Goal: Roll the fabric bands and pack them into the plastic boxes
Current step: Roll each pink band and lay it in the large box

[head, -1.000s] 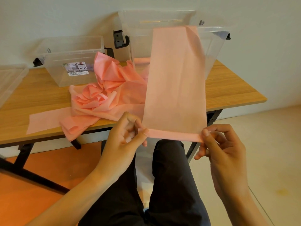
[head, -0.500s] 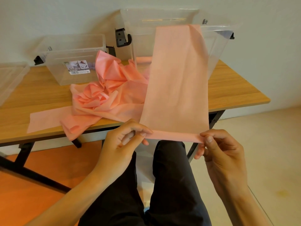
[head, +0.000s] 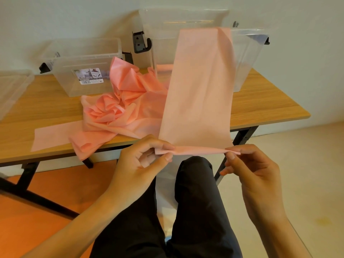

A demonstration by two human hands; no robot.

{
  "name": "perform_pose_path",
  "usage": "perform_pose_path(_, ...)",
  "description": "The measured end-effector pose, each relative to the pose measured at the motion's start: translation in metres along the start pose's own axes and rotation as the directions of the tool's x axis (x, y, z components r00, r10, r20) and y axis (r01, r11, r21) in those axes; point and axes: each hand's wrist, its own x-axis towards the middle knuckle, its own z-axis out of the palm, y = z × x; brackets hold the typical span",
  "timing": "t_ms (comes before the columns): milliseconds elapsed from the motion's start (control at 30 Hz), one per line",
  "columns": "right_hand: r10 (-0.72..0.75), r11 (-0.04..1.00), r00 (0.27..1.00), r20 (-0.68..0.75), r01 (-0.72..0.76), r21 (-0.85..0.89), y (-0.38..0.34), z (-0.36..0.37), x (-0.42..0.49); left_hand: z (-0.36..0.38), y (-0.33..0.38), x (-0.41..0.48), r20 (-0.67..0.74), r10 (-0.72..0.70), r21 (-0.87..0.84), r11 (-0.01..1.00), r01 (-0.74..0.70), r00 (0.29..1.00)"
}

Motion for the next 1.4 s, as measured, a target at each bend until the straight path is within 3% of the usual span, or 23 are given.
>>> perform_pose_path(300, 0.085, 0.990, 0.996, 0.002, -0.085, 0.113, -0.002, 0.004, -0.001, 0.008, 0.004, 0.001, -0.026, -0.077, -0.008, 0.997, 0.077, 0.997)
perform_pose_path(500, 0.114, 0.974, 0.990, -0.079, -0.096, 0.205, -0.005, 0.005, 0.000, 0.014, 0.004, 0.005, -0.174, -0.093, -0.094, 0.992, 0.078, 0.980)
perform_pose_path(767, 0.045, 0.979, 0.996, -0.081, -0.028, 0.200, -0.008, 0.005, 0.002, 0.016, 0.003, 0.010, -0.240, -0.144, -0.150, 0.983, 0.110, 0.960)
perform_pose_path(867, -0.013, 0.986, 0.999, -0.033, 0.018, 0.164, -0.007, 0.003, 0.002, 0.015, 0.003, 0.013, -0.214, -0.136, -0.196, 0.976, 0.094, 0.967)
perform_pose_path(1067, 0.017, 0.995, 1.000, -0.025, -0.015, 0.101, -0.010, -0.001, 0.000, 0.006, 0.001, 0.013, -0.085, -0.026, 0.010, 1.000, 0.027, 0.996)
perform_pose_path(1400, 0.006, 1.000, 1.000, -0.031, -0.007, -0.019, -0.009, 0.001, 0.001, 0.004, -0.002, 0.017, -0.061, -0.053, -0.011, 0.999, 0.052, 0.997)
